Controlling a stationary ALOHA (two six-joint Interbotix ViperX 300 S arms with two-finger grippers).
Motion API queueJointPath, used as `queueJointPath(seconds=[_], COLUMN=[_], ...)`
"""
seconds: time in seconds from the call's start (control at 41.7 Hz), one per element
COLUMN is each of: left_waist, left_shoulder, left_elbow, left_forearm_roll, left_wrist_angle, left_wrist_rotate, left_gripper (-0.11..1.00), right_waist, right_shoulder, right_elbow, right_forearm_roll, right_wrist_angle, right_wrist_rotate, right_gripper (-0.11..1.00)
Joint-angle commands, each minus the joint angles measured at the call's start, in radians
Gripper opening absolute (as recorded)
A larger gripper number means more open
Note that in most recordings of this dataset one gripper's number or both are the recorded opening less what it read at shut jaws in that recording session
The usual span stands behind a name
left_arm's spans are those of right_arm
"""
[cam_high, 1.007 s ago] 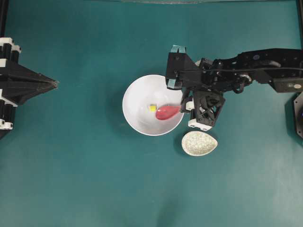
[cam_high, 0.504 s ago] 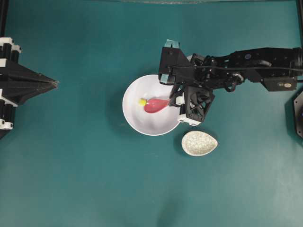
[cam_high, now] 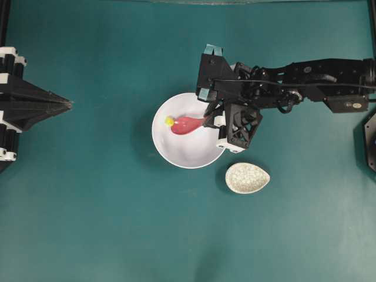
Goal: Scoop the yellow hexagonal prism block from the bowl with a spoon using the right arm.
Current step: 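Push the spoon under the yellow hexagonal block inside the bowl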
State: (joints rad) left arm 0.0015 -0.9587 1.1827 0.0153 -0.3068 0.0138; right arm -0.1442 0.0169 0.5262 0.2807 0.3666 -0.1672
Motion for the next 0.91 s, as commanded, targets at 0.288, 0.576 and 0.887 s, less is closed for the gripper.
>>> queueJointPath(seconds=[0.288,0.576,0.887], left_waist=[0.000,0.000,0.000], left_shoulder=[0.008,0.008,0.008], left_elbow=[-0.018,-0.017,-0.017], left_forearm_roll=[0.003,0.003,0.003], left_wrist_angle=[-0.005,-0.005,-0.005], left_wrist_rotate=[0.000,0.000,0.000], left_gripper=[0.00,0.00,0.00], right_waist=[-0.008,-0.008,-0.008], right_shoulder=[-0.029,-0.041,-0.043], right_elbow=[-0.021,-0.021,-0.021], right_forearm_roll=[-0.003,-0.003,-0.003], right_wrist_angle=[-0.037,-0.048,-0.066], right_wrist_rotate=[0.000,0.000,-0.002], right_gripper=[0.24,0.24,0.24])
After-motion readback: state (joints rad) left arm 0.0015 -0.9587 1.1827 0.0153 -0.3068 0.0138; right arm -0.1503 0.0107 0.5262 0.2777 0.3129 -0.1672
